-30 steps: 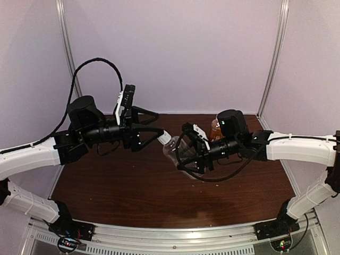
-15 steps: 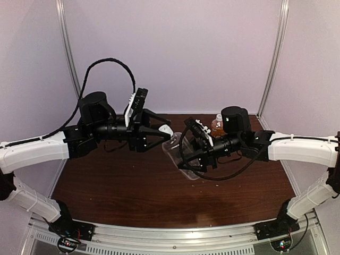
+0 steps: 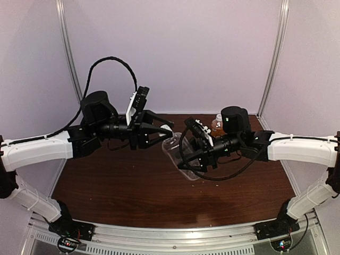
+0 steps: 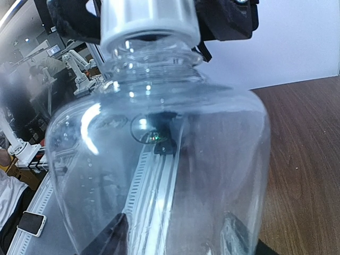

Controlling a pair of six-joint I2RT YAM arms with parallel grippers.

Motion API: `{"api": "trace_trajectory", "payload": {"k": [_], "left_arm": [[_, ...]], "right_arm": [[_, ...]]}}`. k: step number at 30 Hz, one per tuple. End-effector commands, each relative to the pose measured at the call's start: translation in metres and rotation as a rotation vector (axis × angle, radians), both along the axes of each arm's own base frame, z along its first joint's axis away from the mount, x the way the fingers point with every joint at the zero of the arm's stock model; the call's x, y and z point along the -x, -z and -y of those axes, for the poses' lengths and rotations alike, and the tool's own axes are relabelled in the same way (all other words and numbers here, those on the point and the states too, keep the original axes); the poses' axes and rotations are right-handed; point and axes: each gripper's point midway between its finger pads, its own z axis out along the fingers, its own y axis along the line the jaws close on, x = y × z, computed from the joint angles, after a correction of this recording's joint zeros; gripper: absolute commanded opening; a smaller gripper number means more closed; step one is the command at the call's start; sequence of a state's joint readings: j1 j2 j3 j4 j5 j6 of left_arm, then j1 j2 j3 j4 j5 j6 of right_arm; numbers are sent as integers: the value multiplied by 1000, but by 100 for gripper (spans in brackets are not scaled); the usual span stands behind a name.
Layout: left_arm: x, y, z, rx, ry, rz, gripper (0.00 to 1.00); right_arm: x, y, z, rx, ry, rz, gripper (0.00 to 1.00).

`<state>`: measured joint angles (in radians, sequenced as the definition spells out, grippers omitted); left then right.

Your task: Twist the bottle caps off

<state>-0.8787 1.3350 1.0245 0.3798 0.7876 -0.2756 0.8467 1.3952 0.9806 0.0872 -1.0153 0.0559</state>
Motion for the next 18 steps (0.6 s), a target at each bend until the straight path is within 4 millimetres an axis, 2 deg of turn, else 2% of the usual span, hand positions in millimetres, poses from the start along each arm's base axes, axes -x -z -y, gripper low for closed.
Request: {"api": "trace_trajectory", "payload": {"k": [1,5,10,14,18], "left_arm": [[4,-16,1,54,29,21,36],[1,-12,2,44,16,1,22],[-10,-9,1,36,-56,-51,1],[-27,-10,-2,43,-163,-119,0],[-56,-3,-6,41,-328,-231,0]], "right_arm": [[0,-1,-1,-20,-9,14,47],[-5,-3,-1,-17,23,24,47],[-23,-4,2,9,140,61,45],[-46,-2,7,51,278,113,44],[-67,-3,14,79,407,155,42]]}}
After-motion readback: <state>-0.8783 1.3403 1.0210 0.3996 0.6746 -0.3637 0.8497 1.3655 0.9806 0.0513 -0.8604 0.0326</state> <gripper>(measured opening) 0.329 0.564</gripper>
